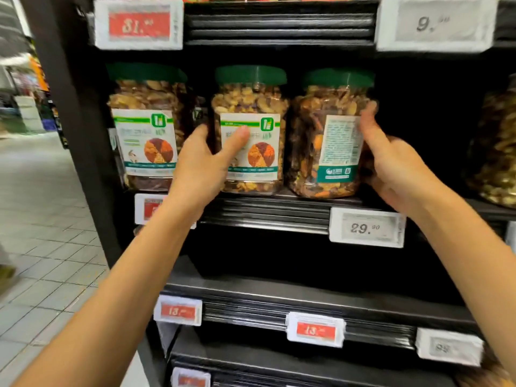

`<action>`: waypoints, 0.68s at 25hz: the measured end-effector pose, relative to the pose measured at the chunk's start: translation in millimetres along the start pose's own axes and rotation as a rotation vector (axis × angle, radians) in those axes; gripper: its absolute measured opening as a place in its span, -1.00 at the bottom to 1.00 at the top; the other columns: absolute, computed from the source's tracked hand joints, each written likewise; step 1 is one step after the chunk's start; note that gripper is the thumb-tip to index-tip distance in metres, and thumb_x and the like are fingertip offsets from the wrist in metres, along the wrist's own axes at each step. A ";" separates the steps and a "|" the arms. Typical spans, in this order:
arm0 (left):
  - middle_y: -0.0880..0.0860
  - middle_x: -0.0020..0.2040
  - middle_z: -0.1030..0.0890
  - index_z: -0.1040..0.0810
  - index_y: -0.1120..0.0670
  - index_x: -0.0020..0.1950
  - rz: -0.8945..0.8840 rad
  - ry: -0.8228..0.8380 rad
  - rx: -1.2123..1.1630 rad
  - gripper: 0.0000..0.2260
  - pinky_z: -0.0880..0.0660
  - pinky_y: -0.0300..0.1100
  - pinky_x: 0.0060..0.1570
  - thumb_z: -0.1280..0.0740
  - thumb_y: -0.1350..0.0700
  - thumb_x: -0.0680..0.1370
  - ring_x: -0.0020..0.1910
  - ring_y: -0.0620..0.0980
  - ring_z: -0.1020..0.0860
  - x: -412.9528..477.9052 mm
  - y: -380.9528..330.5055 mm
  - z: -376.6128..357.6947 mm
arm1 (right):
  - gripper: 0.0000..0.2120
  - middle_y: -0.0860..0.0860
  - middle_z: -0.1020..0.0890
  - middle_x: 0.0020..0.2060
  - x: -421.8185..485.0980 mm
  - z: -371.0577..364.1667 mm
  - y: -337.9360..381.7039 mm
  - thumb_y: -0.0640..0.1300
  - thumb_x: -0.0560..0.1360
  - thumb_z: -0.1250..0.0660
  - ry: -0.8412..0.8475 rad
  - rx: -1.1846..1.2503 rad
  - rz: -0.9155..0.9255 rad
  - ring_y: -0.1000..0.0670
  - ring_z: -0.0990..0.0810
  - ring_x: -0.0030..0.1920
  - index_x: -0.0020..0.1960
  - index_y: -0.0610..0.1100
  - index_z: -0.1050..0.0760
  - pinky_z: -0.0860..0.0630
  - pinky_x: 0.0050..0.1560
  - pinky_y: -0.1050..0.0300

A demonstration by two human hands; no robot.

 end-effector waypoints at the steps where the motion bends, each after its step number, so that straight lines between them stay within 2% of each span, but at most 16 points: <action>1: -0.04 0.26 -0.54 -0.35 0.09 0.40 -0.024 -0.055 -0.010 -0.46 -0.45 -0.15 0.23 -0.28 -0.17 0.52 0.23 -0.11 -0.50 -6.9 0.7 2.0 | -0.74 0.34 -0.64 -0.20 -2.8 -4.7 -1.5 0.16 0.55 -0.12 0.011 -0.023 0.016 0.37 -0.60 -0.16 0.13 0.07 -0.43 -0.49 -0.25 0.49; 2: -0.02 0.31 -0.50 -0.31 0.10 0.44 -0.047 -0.078 -0.030 -0.49 -0.42 -0.11 0.28 -0.23 -0.12 0.56 0.28 -0.08 -0.47 -12.4 0.3 0.7 | -0.73 0.35 -0.61 -0.17 -3.3 -9.4 -3.8 0.09 0.58 -0.10 0.020 -0.033 0.032 0.41 -0.58 -0.19 0.23 0.05 -0.38 -0.47 -0.29 0.52; 4: 0.00 0.37 -0.45 -0.28 0.09 0.46 -0.077 -0.093 -0.031 -0.55 -0.35 -0.03 0.35 -0.16 -0.05 0.61 0.36 -0.06 -0.40 -21.6 -1.5 -2.2 | -0.64 0.31 -0.56 -0.08 -3.8 -23.5 -4.6 0.02 0.60 -0.11 0.035 -0.038 0.045 0.42 -0.57 -0.17 0.37 0.00 -0.28 -0.47 -0.21 0.51; 6: -0.05 0.45 -0.35 -0.22 0.05 0.50 -0.097 -0.140 -0.005 -0.54 -0.25 -0.05 0.43 -0.14 -0.04 0.62 0.43 -0.11 -0.29 -30.7 -2.4 5.0 | -0.58 0.28 -0.54 0.01 -5.1 -35.6 -0.8 0.07 0.59 -0.11 0.055 -0.033 0.067 0.39 -0.55 -0.08 0.42 0.00 -0.21 -0.46 -0.12 0.46; 8: -0.09 0.45 -0.32 -0.19 0.02 0.51 -0.119 -0.176 -0.001 -0.52 -0.24 -0.13 0.42 -0.18 -0.02 0.61 0.42 -0.16 -0.27 -40.9 -1.6 14.8 | -0.52 0.40 -0.57 -0.04 -6.2 -44.9 -1.6 0.20 0.55 -0.09 0.079 -0.014 0.057 0.45 -0.54 -0.09 0.40 0.03 -0.23 -0.45 -0.22 0.54; 9: -0.11 0.41 -0.35 -0.21 0.02 0.50 -0.145 -0.207 0.019 -0.53 -0.27 -0.23 0.37 -0.20 -0.01 0.60 0.37 -0.18 -0.31 -46.8 -2.3 20.7 | -0.47 0.45 -0.57 -0.10 -8.1 -49.6 -1.4 0.27 0.50 -0.08 0.088 -0.009 0.046 0.49 -0.52 -0.13 0.39 0.05 -0.24 -0.43 -0.28 0.57; 11: -0.14 0.29 -0.38 -0.29 0.04 0.46 -0.202 -0.265 0.098 -0.56 -0.29 -0.45 0.20 -0.23 0.02 0.59 0.24 -0.24 -0.37 -54.3 -6.0 29.9 | -0.35 0.46 -0.53 -0.06 -10.7 -53.6 0.6 0.36 0.42 -0.08 0.072 -0.032 0.064 0.54 -0.49 -0.14 0.42 0.08 -0.21 -0.40 -0.16 0.50; 12: -0.14 0.27 -0.37 -0.32 0.06 0.44 -0.222 -0.261 0.134 -0.58 -0.29 -0.45 0.20 -0.23 0.04 0.59 0.24 -0.24 -0.36 -53.7 -8.1 30.9 | -0.34 0.44 -0.50 -0.02 -10.8 -54.1 0.9 0.36 0.43 -0.09 0.061 -0.050 0.073 0.55 -0.48 -0.13 0.44 0.08 -0.19 -0.37 -0.11 0.47; 14: -0.05 0.36 -0.36 -0.34 0.11 0.44 -0.246 -0.227 0.248 -0.59 -0.26 -0.34 0.32 -0.22 0.07 0.60 0.34 -0.15 -0.33 -50.1 -9.4 27.8 | -0.39 0.44 -0.47 -0.05 -12.0 -57.3 2.6 0.32 0.49 -0.06 0.075 -0.051 0.069 0.57 -0.46 -0.17 0.45 0.07 -0.18 -0.35 -0.15 0.53; 15: 0.01 0.42 -0.35 -0.32 0.14 0.45 -0.259 -0.223 0.319 -0.58 -0.20 -0.35 0.35 -0.22 0.09 0.60 0.39 -0.10 -0.30 -49.9 -9.8 26.0 | -0.46 0.45 -0.48 -0.07 -14.0 -59.3 5.2 0.28 0.51 -0.05 0.083 -0.052 0.062 0.57 -0.47 -0.17 0.42 0.08 -0.23 -0.36 -0.16 0.55; 17: 0.10 0.44 -0.33 -0.33 0.18 0.43 -0.329 -0.231 0.385 -0.59 -0.08 -0.52 0.30 -0.23 0.12 0.59 0.42 -0.04 -0.27 -58.1 -14.8 20.7 | -0.61 0.44 -0.51 -0.03 -23.4 -54.5 10.6 0.21 0.57 -0.01 0.025 -0.149 0.076 0.48 -0.49 -0.05 0.32 0.12 -0.33 -0.37 0.02 0.45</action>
Point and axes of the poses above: each hand's wrist, its own x-axis towards the middle knuckle, its own z-axis out of the back of the hand, y = z × x, the point moved 9 cm from there along x, towards the middle knuckle
